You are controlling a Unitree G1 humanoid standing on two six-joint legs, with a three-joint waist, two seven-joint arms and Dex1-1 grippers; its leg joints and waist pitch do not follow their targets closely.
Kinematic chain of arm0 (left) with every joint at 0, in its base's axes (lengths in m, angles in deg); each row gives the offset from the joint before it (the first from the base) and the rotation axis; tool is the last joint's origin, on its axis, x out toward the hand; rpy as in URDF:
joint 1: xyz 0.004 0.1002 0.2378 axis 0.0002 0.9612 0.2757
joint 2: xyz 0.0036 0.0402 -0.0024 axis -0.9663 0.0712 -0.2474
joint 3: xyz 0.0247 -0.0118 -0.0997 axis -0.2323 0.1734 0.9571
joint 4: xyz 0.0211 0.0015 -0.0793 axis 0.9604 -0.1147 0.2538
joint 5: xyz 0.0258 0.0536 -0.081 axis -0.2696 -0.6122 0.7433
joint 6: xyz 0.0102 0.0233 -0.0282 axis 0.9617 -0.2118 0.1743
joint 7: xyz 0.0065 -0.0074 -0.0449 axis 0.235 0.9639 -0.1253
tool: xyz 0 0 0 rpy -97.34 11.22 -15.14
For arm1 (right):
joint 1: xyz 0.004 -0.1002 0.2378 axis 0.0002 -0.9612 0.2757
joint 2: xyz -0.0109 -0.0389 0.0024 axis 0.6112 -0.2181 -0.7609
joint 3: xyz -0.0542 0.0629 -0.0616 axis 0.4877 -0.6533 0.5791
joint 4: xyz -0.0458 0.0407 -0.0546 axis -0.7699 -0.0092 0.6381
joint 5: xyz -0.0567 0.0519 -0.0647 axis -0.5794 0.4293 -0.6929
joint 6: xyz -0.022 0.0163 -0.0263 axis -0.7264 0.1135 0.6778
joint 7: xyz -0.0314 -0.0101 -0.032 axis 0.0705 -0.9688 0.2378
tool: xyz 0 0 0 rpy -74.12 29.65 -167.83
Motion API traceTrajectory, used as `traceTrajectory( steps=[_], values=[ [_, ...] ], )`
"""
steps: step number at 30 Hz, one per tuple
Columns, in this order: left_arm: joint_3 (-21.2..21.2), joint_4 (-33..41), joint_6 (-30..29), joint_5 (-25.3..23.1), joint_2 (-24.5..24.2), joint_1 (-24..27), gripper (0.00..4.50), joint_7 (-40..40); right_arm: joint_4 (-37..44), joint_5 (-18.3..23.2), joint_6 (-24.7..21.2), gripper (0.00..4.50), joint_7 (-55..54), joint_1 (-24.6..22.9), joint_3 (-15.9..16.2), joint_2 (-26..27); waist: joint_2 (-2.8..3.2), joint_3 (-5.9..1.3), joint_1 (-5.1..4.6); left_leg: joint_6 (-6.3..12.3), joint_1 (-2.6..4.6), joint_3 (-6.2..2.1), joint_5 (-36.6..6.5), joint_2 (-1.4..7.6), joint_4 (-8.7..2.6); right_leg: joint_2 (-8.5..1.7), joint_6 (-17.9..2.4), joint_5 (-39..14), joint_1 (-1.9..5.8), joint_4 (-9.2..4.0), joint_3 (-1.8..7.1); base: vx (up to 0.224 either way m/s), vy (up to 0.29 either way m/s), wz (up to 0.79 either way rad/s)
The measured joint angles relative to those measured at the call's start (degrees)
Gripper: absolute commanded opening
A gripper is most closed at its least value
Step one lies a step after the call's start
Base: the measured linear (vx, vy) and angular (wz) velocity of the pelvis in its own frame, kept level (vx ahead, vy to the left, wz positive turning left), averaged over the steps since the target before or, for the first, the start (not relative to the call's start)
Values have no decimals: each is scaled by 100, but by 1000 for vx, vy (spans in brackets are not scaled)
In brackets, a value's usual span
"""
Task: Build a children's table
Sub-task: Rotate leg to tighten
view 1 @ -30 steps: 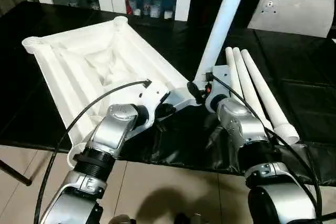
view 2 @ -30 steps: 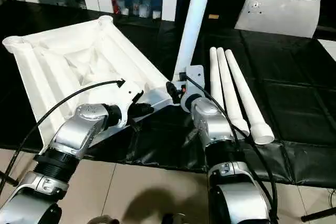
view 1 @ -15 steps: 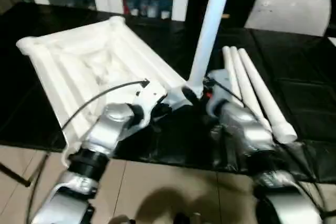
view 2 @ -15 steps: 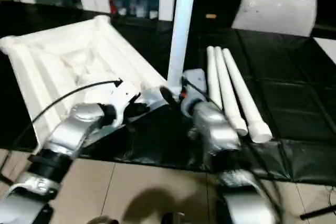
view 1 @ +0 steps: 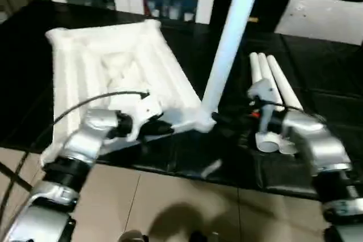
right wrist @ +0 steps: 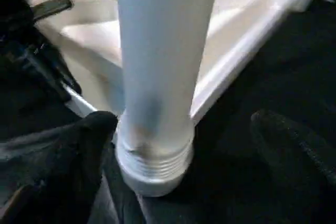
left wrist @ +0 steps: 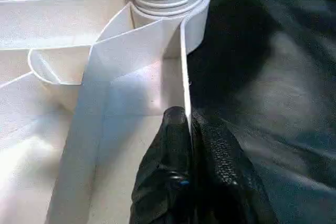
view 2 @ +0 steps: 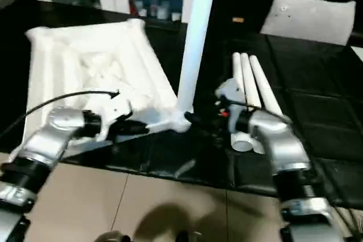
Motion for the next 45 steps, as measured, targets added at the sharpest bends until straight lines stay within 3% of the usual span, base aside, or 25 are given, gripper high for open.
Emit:
traceTrajectory(
  steps=[11, 12, 15, 27, 39, 45],
  values=[
    [-283, -498, 759, 76, -117, -261, 0, -842, -200, -126, 494, 447, 1148, 68, 539, -201, -5, -1, 100, 0, 0, 0, 0, 0, 5, 0, 1, 1, 1, 4, -1, 0, 0, 0],
    [-287, -545, 814, 67, -115, -286, 0, -895, -296, -130, 508, 414, 1193, 105, 583, -200, -5, -1, 108, 0, -2, 0, 0, 0, 5, 0, 1, 1, 1, 4, -1, 0, 0, 0],
    [-300, -612, 888, 51, -107, -325, 0, -964, -431, -130, 495, 395, 1284, 145, 636, -175, -5, -1, 121, 0, -1, 0, 0, 0, 5, 0, 1, 0, 1, 4, -2, 0, 0, 0],
    [-334, -852, 1095, 57, -99, -417, 0, -1021, -835, -115, 463, 287, 1422, 229, 652, -90, -6, 0, 125, -1, -1, 0, 0, 0, 5, 0, 1, 0, 1, 4, -2, 0, 0, 0],
    [-330, -884, 1114, 71, -99, -424, 0, -1040, -871, -83, 420, 273, 1463, 231, 627, -63, -6, 0, 128, -1, -1, 0, 0, 1, 4, 0, 1, 0, 1, 4, -2, 0, 0, 0],
    [-154, -883, 590, 151, 112, -403, 0, -762, -562, 125, -98, 272, 952, -94, 293, 180, -5, -1, 126, -1, 2, 0, 1, 1, 8, -1, -1, 3, 4, 5, -2, 0, 0, 0]
  ],
)
